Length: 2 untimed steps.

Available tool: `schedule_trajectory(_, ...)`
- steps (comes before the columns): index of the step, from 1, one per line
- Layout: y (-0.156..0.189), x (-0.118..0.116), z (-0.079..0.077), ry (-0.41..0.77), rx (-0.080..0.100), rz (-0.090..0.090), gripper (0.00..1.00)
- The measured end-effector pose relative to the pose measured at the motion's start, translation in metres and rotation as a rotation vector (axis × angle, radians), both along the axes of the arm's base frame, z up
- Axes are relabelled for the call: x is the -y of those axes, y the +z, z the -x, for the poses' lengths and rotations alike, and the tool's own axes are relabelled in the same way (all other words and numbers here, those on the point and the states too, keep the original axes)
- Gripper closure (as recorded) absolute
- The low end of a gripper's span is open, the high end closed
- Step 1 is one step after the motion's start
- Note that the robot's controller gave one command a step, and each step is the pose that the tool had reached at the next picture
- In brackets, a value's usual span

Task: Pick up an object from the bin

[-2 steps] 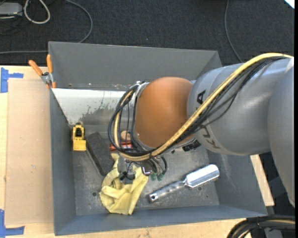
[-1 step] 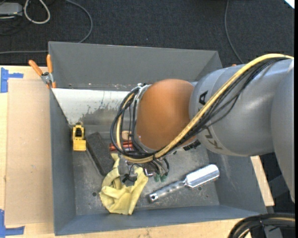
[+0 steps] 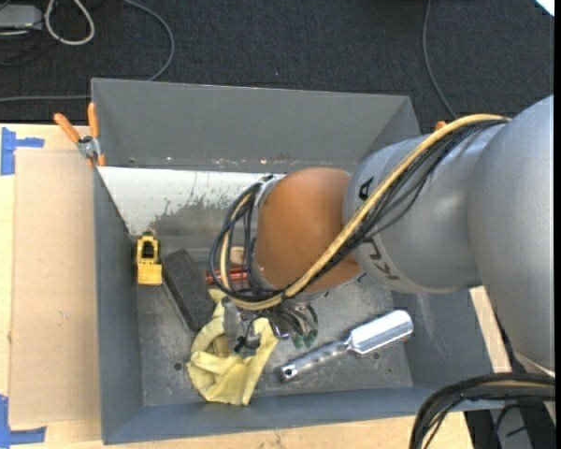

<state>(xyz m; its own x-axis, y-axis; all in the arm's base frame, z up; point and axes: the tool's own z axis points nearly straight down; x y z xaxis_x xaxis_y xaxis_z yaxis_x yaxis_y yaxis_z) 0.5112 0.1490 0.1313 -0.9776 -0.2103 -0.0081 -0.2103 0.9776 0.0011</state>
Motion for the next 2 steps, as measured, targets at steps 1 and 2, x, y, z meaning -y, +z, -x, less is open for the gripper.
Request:
schedule_trajectory(1, -0.0212, -0.0031, 0.0328, -0.027, 0.006, -0.004, 1.0)
schedule_trajectory(2, -0.0261, -0.0028, 0.0331, -0.005, 0.011, -0.004, 1.0)
